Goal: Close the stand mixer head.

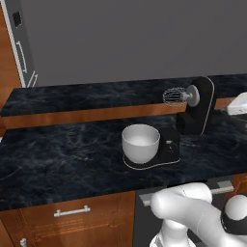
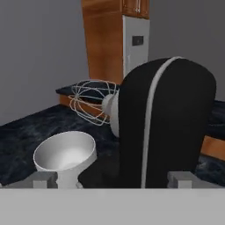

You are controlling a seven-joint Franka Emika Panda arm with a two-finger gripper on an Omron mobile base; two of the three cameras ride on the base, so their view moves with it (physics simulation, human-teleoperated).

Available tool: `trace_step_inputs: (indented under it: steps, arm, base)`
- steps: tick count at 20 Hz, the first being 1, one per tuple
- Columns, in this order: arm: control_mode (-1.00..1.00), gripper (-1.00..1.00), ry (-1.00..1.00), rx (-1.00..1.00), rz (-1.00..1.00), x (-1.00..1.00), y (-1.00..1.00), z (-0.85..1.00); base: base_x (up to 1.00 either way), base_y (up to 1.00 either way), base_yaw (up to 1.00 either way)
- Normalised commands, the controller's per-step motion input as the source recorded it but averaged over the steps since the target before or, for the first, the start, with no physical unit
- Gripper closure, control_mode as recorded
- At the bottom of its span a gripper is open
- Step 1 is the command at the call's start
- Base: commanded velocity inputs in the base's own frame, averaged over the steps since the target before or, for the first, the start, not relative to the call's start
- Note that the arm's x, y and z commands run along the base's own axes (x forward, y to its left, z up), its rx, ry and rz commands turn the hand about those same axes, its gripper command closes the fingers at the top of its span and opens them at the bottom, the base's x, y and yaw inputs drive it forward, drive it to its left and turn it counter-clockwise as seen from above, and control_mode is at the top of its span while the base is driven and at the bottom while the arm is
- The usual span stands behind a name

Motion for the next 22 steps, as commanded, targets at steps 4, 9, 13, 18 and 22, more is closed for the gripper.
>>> trace_step_inputs:
  steps: [4, 9, 13, 18, 22]
  arm:
    - [-1.0, -1.0, -0.17, 0.08, 0.21, 0.87, -0.05, -0.02]
    - [-1.0, -1.0, -0.02, -0.01, 0.18, 0.85, -0.01, 0.18]
    - [-1.0, -1.0, -0.04, -0.1, 0.27, 0.68, 0.69, -0.07]
    - [-1.0, -1.0, -0.17, -0.26, 0.3, 0.43, 1.0, -0.65]
    - [-1.0, -1.0, -0.22, -0.3, 0.21, 0.34, 1.0, -0.91]
  base:
    - [0.0, 0.0, 0.0]
    - [0.0, 0.0, 0.0]
    - [0.0, 0.0, 0.0]
    - [0.0, 0.0, 0.0]
    - [0.0, 0.0, 0.0]
